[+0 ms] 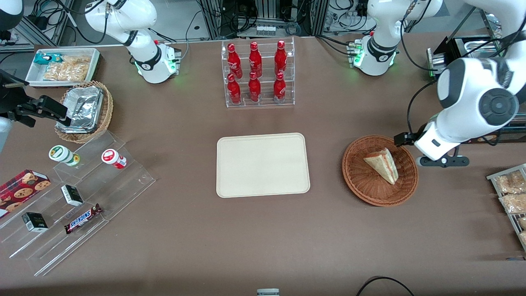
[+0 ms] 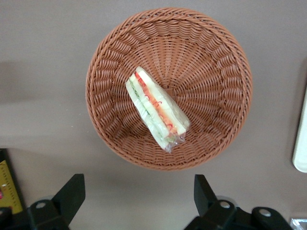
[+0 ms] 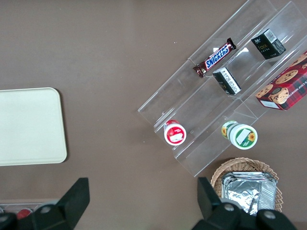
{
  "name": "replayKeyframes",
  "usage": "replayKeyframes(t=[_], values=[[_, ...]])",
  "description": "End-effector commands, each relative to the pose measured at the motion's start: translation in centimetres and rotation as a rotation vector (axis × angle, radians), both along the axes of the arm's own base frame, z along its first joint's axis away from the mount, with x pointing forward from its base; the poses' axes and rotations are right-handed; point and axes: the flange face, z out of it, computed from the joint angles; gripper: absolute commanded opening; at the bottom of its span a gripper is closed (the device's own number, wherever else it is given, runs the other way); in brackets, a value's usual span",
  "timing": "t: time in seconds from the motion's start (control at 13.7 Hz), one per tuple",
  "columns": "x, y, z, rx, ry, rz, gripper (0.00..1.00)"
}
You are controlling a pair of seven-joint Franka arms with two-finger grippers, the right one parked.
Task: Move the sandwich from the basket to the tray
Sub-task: 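Move the left gripper over the wrapped sandwich in the wicker basket, then lower the left gripper and close it on the sandwich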
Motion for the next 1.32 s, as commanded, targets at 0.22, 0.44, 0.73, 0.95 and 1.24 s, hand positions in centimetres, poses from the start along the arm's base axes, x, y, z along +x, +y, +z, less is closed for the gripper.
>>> replayKeyframes(t=[0.22, 0.44, 0.73, 0.95, 1.24], values=[[-2.9, -1.9, -5.3, 0.017, -0.114, 0.242, 1.00], [-4.0, -2.2, -7.6, 0.025, -0.157, 0.461, 1.00], [-3.9, -2.2, -9.4, 0.044, -0.149, 0.656, 1.00], [-3.6, -2.0, -11.3, 0.060, -0.134, 0.783, 1.00], [-3.3, -1.9, -14.2, 0.048, -0.108, 0.820, 1.00]])
